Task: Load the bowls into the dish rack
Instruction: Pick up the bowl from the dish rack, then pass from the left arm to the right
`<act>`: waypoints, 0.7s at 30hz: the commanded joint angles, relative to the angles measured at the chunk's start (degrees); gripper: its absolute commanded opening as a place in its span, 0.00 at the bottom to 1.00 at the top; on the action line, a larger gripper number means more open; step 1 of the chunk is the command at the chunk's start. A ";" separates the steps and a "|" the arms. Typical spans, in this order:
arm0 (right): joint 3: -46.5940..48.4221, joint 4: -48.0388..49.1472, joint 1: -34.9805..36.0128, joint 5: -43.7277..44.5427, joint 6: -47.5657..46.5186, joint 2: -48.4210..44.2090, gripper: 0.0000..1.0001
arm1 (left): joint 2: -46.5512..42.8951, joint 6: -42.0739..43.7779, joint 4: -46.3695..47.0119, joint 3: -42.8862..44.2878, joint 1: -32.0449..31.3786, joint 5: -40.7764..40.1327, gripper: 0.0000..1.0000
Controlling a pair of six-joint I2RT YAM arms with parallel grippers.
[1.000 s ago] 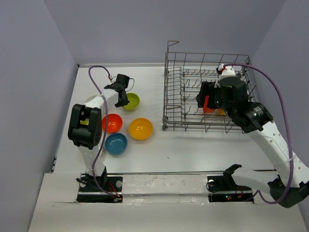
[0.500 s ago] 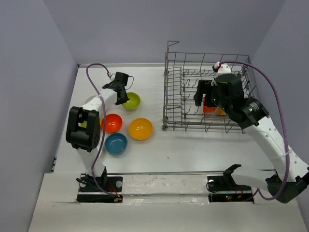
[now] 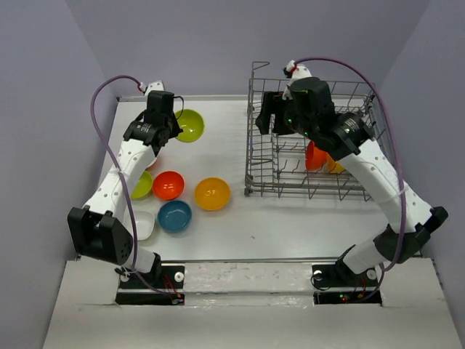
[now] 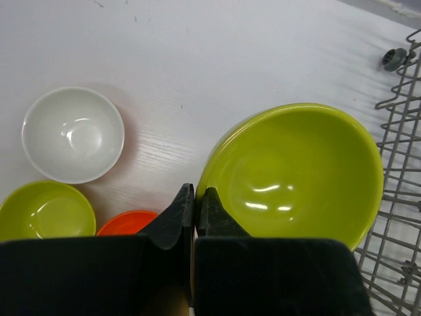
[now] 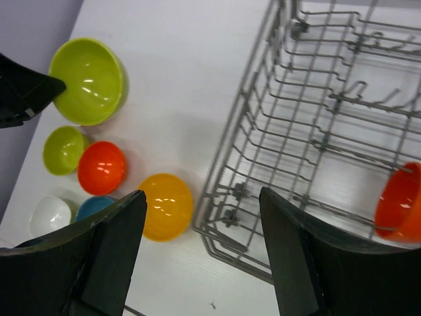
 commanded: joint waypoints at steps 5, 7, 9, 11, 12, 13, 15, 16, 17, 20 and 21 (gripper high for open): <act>22.35 -4.81 8.89 5.95 0.70 16.28 0.75 | -6.90 2.57 -4.16 5.69 -1.63 0.91 0.00; 25.53 -5.25 9.51 6.66 0.87 20.40 0.74 | -8.13 2.75 -4.86 5.78 -2.68 1.18 0.00; 28.96 -5.34 10.12 7.18 1.22 22.70 0.73 | -9.44 2.66 -5.13 5.61 -3.47 1.27 0.00; 30.64 -5.16 11.34 8.15 1.40 25.69 0.72 | -10.15 2.49 -5.30 5.08 -4.27 1.35 0.00; 32.04 -5.34 11.35 9.20 1.49 26.57 0.72 | -10.85 2.57 -5.30 4.99 -4.36 1.53 0.00; 32.66 -5.43 11.87 9.55 1.49 27.36 0.72 | -11.03 2.57 -5.39 4.82 -4.44 1.70 0.00; 33.11 -4.81 11.88 9.47 1.92 29.30 0.72 | -11.64 2.31 -5.48 4.55 -5.14 1.88 0.00; 33.19 -4.38 11.88 9.38 2.10 29.74 0.71 | -11.82 2.22 -5.57 4.55 -5.41 1.88 0.00; 33.20 -4.20 11.88 9.38 2.19 30.44 0.71 | -12.00 2.22 -5.48 4.55 -5.85 1.79 0.00; 33.19 -3.58 12.41 9.82 2.63 31.15 0.70 | -12.18 2.14 -5.74 4.90 -6.29 1.71 0.00; 33.20 -3.41 12.41 9.91 2.72 31.41 0.70 | -12.18 2.14 -5.74 4.90 -6.55 1.79 0.00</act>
